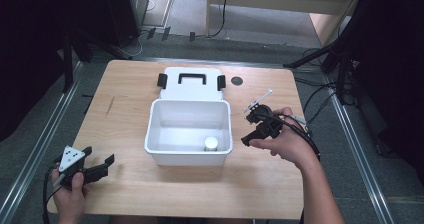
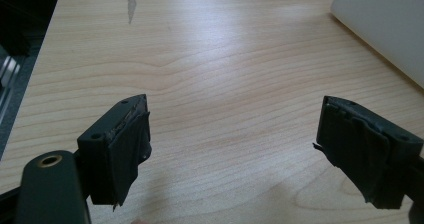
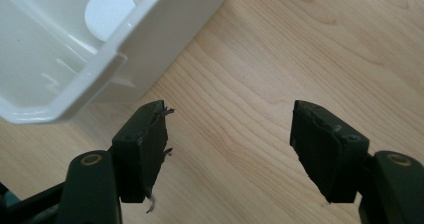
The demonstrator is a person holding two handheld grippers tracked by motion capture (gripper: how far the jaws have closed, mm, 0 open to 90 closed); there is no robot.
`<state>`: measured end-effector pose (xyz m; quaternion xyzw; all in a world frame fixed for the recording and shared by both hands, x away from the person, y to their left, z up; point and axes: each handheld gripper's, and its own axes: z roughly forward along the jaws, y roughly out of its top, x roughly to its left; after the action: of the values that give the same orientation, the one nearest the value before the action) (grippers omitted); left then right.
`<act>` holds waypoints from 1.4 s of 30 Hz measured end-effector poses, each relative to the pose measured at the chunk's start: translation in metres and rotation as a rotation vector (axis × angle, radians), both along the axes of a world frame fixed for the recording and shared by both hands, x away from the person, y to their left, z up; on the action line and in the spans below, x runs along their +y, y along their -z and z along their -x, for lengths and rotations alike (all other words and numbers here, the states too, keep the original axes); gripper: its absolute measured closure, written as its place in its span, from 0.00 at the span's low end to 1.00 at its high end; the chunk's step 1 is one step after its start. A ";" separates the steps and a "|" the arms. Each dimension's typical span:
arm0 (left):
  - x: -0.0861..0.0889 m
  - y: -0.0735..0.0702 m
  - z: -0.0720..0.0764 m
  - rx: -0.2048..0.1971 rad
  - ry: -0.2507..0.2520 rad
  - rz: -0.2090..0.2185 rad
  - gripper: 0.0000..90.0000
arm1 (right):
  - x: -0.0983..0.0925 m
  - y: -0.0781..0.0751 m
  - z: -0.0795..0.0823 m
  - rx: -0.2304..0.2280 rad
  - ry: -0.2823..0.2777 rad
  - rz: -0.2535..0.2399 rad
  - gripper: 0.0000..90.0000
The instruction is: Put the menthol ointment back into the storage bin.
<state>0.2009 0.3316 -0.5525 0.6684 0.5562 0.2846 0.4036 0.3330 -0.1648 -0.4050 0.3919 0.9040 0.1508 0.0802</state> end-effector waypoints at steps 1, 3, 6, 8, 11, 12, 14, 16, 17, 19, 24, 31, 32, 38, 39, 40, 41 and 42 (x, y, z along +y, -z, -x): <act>0.000 0.000 0.000 0.001 0.001 -0.001 0.17 | -0.003 0.005 0.001 -0.003 0.014 -0.009 0.34; 0.000 0.000 0.000 0.000 0.001 0.000 0.17 | -0.006 0.012 0.003 -0.017 0.021 -0.023 0.33; 0.000 0.000 0.000 0.001 0.000 -0.001 0.17 | -0.010 0.023 0.008 -0.036 0.031 -0.052 0.32; 0.000 0.000 0.000 0.000 0.001 0.000 0.17 | -0.011 0.027 0.009 -0.039 0.031 -0.061 0.32; 0.000 0.000 0.000 0.001 0.001 0.000 0.17 | -0.014 0.042 0.014 -0.044 0.033 -0.079 0.30; 0.000 0.000 0.000 0.001 0.001 0.000 0.17 | -0.015 0.047 0.015 -0.045 0.039 -0.084 0.30; 0.000 0.000 0.000 0.001 0.001 -0.001 0.17 | -0.018 0.057 0.018 -0.046 0.047 -0.100 0.29; 0.000 0.000 0.000 0.001 0.001 -0.001 0.17 | -0.022 0.068 0.021 -0.052 0.061 -0.113 0.28; 0.000 0.000 0.000 0.001 0.001 -0.002 0.17 | -0.023 0.071 0.022 -0.054 0.068 -0.117 0.28; 0.000 0.000 0.000 0.002 0.002 -0.006 0.17 | -0.029 0.083 0.026 -0.061 0.083 -0.144 0.27; 0.000 0.000 0.000 0.002 0.003 -0.010 0.17 | -0.040 0.096 0.032 -0.078 0.113 -0.169 0.27; -0.002 0.000 0.000 0.008 0.005 -0.021 0.17 | -0.070 0.114 0.046 -0.150 0.215 -0.267 0.27; -0.002 0.000 0.000 0.007 0.003 -0.021 0.17 | -0.075 0.117 0.047 -0.147 0.226 -0.277 0.27; -0.002 0.000 0.000 0.011 0.003 -0.022 0.17 | -0.093 0.127 0.056 -0.170 0.261 -0.312 0.27; -0.002 0.000 0.000 0.010 0.002 -0.021 0.17 | -0.098 0.127 0.060 -0.205 0.256 -0.342 0.24; -0.002 0.000 0.000 0.010 0.002 -0.021 0.17 | -0.098 0.127 0.060 -0.205 0.256 -0.342 0.24; -0.002 0.000 0.000 0.010 0.001 -0.020 0.17 | -0.102 0.124 0.067 -0.252 0.247 -0.390 0.24; -0.002 0.000 0.000 0.010 0.002 -0.020 0.17 | -0.102 0.124 0.067 -0.252 0.247 -0.390 0.24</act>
<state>0.2008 0.3300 -0.5522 0.6743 0.5548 0.2863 0.3944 0.2665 -0.2666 -0.5285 0.4855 0.7860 0.3589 0.1327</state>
